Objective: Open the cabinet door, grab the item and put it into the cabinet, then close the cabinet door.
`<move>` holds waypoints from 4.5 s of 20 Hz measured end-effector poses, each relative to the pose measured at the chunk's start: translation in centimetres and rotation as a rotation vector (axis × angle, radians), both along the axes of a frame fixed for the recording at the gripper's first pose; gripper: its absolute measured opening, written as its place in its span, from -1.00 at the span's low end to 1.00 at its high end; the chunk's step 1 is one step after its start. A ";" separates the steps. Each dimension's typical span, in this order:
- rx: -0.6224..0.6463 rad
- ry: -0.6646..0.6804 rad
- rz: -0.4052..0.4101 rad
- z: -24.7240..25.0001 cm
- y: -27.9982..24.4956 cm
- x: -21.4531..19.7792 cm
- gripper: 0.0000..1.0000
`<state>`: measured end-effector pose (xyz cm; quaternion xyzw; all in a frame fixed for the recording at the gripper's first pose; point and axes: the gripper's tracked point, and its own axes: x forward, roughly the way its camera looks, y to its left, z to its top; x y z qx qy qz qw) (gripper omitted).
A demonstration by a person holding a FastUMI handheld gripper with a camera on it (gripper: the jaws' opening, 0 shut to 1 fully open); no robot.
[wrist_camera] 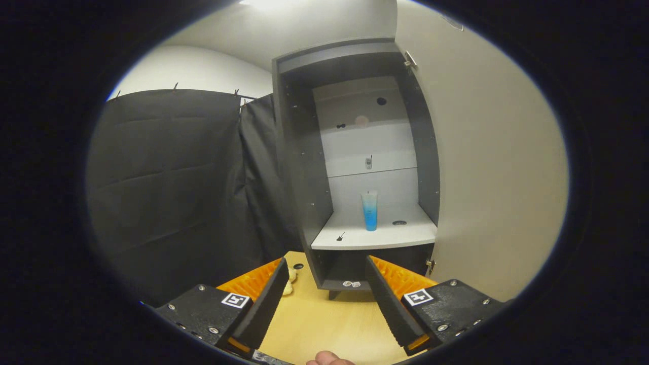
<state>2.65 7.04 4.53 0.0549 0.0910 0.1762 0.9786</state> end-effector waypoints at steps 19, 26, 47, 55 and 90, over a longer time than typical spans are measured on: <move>0.013 -0.054 0.179 2.5 -14.0 -15.9 0.89; -0.033 -0.121 0.015 4.0 -26.8 -14.6 0.89; -0.046 -0.036 -0.262 1.6 -30.5 -5.7 0.86; -0.092 -0.061 -0.207 2.0 -25.4 -6.5 0.86; -0.040 -0.097 -0.193 1.1 -5.2 -4.5 0.87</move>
